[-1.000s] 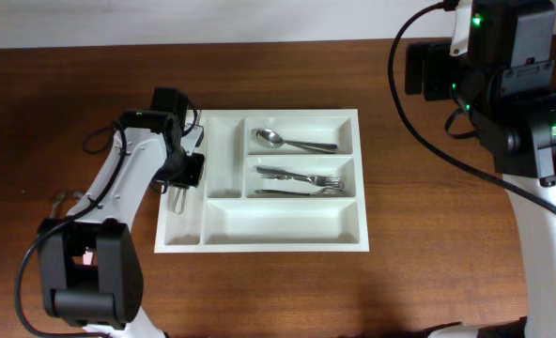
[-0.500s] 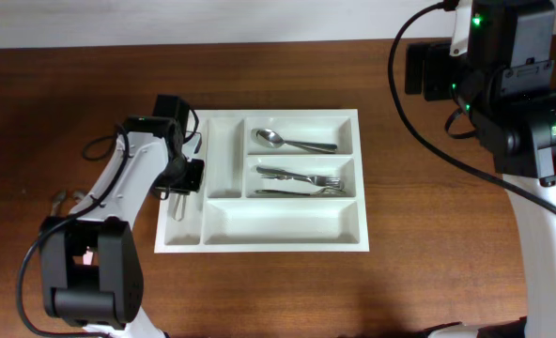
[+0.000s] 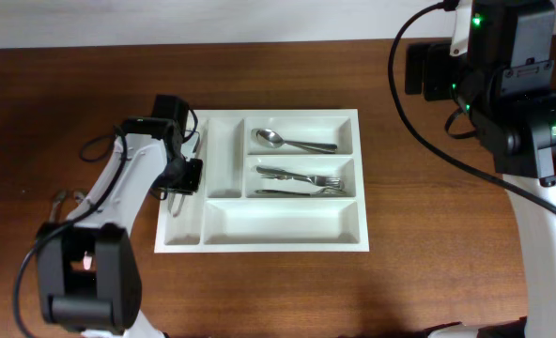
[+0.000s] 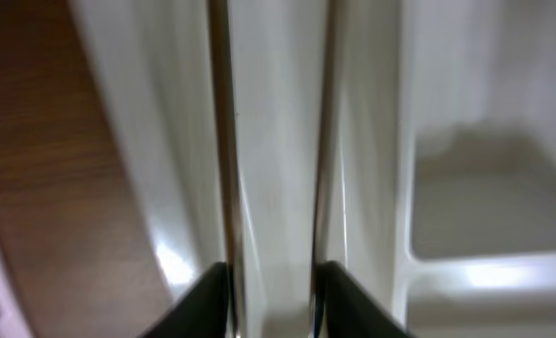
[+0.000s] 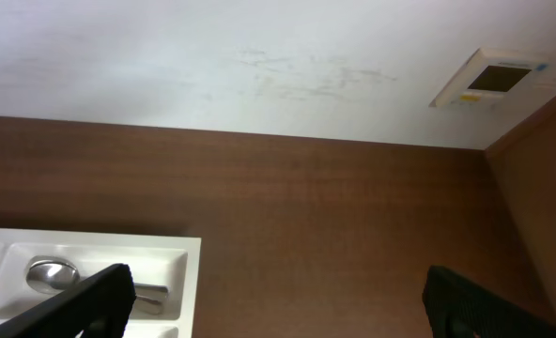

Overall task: Pack container
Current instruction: 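Move the left gripper back to the spoons and grasp one spoon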

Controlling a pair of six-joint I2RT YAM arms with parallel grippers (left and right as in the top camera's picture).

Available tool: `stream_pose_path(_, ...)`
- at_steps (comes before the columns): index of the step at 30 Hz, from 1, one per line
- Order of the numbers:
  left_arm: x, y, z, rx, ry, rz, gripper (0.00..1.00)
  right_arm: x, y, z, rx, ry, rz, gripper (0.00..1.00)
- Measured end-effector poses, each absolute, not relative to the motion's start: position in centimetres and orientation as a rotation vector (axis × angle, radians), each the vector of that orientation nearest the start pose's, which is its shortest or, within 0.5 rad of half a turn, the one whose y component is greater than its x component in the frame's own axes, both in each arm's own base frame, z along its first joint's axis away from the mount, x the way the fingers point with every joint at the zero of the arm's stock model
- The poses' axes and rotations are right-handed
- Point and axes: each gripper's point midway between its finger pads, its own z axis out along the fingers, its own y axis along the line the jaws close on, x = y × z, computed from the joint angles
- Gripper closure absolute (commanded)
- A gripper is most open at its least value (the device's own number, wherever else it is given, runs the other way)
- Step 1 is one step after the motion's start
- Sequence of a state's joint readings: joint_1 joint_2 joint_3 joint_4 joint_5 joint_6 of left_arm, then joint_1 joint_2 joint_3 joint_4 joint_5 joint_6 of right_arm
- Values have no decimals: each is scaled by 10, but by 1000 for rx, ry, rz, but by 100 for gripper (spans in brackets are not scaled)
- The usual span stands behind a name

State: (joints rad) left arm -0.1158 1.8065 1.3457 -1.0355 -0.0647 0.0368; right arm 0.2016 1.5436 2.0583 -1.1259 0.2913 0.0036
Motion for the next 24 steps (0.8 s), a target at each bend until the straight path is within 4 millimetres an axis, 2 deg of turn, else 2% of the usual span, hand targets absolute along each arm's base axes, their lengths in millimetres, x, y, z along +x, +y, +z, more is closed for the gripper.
stream_pose_path(1,346,-28,78,226,3038,99,43,394,30,413,-48,2159,-199,1)
stream_pose_path(3,350,-27,99,224,2985,110,33,394,30,413,-48,2159,-199,1)
stream_pose_path(5,355,-26,127,226,2905,115,28,394,30,413,-49,2159,-199,1)
stream_pose_path(9,356,-23,176,216,2761,132,27,394,30,413,-49,2159,-199,1)
stream_pose_path(12,347,-9,199,185,2711,225,27,394,30,413,-49,2159,-199,1)
stream_pose_path(14,339,9,207,143,2709,321,27,394,30,413,-49,2159,-199,1)
stream_pose_path(18,320,56,207,7,2760,481,25,394,30,413,-49,2159,-199,1)
stream_pose_path(21,310,91,194,-79,2809,504,23,394,30,413,-49,2159,-200,1)
stream_pose_path(24,299,115,170,-113,2895,452,23,394,30,413,-49,2159,-199,1)
